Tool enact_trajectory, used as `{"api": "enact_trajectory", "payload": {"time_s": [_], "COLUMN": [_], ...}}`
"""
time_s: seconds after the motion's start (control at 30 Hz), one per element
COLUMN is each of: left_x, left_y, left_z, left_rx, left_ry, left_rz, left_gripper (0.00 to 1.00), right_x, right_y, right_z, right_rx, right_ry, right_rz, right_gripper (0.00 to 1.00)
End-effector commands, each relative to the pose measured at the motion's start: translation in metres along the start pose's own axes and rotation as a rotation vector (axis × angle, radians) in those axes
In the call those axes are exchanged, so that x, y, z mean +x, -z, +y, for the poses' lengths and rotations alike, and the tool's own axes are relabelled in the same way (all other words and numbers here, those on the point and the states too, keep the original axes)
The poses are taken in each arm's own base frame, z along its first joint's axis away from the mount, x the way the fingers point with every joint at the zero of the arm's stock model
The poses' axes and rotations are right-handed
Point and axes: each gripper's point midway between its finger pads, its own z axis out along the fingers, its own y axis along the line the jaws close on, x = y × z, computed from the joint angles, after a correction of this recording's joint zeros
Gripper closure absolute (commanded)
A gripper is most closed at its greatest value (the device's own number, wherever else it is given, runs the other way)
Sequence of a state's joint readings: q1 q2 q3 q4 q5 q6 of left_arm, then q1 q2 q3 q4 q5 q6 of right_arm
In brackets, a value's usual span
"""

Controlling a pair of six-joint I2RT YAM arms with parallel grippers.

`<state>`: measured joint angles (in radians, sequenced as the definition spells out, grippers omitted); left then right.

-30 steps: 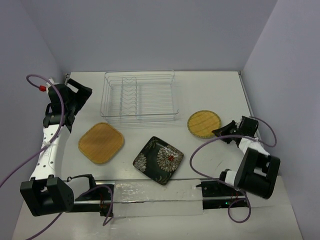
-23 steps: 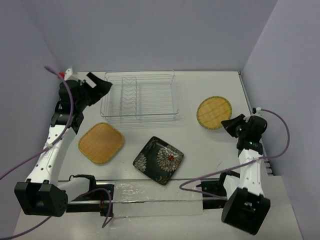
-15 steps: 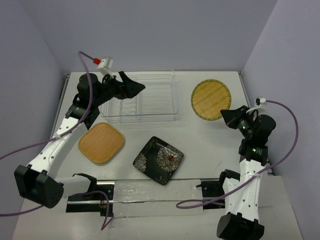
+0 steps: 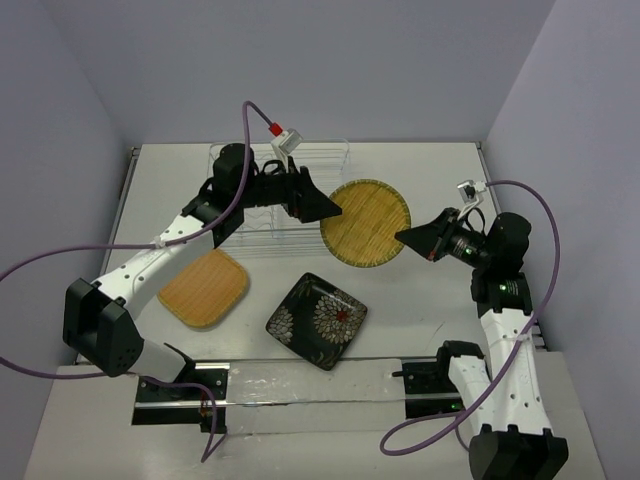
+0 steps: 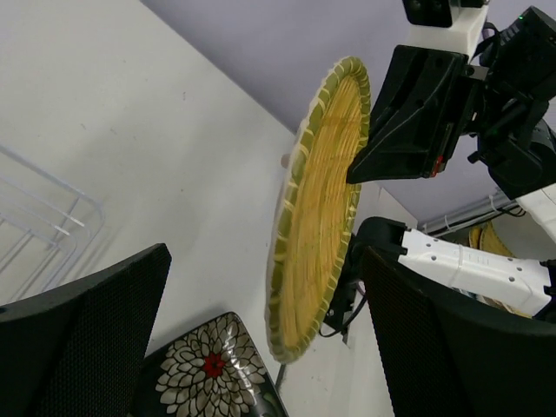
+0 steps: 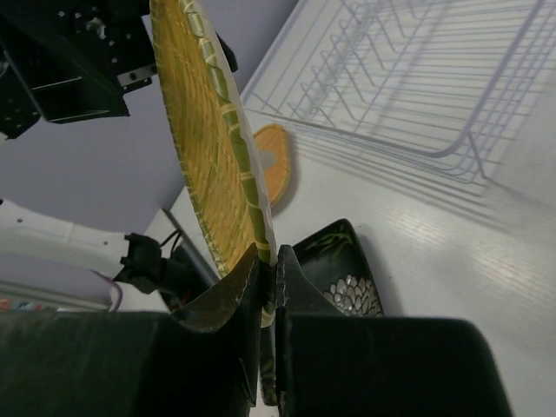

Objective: Load the plates into the dish rack

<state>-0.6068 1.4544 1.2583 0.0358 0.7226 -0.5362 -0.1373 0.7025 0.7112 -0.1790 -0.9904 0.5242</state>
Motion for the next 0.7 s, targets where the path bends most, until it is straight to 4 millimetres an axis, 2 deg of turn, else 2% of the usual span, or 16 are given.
{"api": "enact_trajectory", "payload": {"time_s": [0.0,0.07,0.17,0.2,0.27,0.33,0.37,0.4,0.5,0.53,0.57,0.6,0.67], "left_x": [-0.011,-0.007,-0.002,-0.001,-0.001,-0.005,-0.007,-0.011,-0.023,-0.032,-0.042,-0.049,-0.066], "left_y": [0.002,0.001,-0.003,-0.005,-0.008,-0.009,-0.009,-0.009,-0.006,-0.003,-0.001,0.002,0.009], "left_z": [-0.033,-0.037,-0.039,-0.037,-0.034,-0.03,-0.03,-0.03,-0.03,-0.028,-0.029,-0.026,-0.022], "left_rx": [0.157,0.173,0.187,0.181,0.163,0.137,0.128,0.123,0.086,0.052,0.026,-0.008,-0.078], "left_ry": [-0.131,-0.145,-0.159,-0.156,-0.151,-0.151,-0.153,-0.162,-0.193,-0.23,-0.281,-0.32,-0.426], "left_rz": [-0.019,-0.012,0.004,0.01,0.016,0.004,-0.003,-0.015,-0.063,-0.09,-0.113,-0.129,-0.158], "left_gripper": [0.12,0.21,0.41,0.49,0.77,0.94,1.0,1.0,1.0,1.0,1.0,1.0,1.0], "right_x": [-0.019,-0.019,-0.02,-0.021,-0.023,-0.024,-0.025,-0.027,-0.026,-0.026,-0.028,-0.029,-0.033], "right_y": [0.001,0.0,-0.002,-0.002,-0.003,-0.003,-0.004,-0.006,-0.009,-0.011,-0.012,-0.013,-0.014], "right_z": [0.034,0.035,0.038,0.038,0.038,0.037,0.035,0.03,0.021,0.017,0.014,0.012,0.007], "right_rx": [-0.118,-0.132,-0.146,-0.146,-0.144,-0.141,-0.134,-0.117,-0.094,-0.084,-0.073,-0.067,-0.043], "right_ry": [0.062,0.065,0.066,0.069,0.078,0.081,0.079,0.072,0.058,0.054,0.052,0.051,0.053], "right_rz": [-0.001,0.006,0.011,0.008,0.004,0.003,0.0,-0.007,-0.006,-0.005,-0.009,-0.01,-0.023], "right_gripper": [1.0,1.0,1.0,1.0,1.0,1.0,1.0,1.0,0.73,0.43,0.19,0.11,0.05]}}
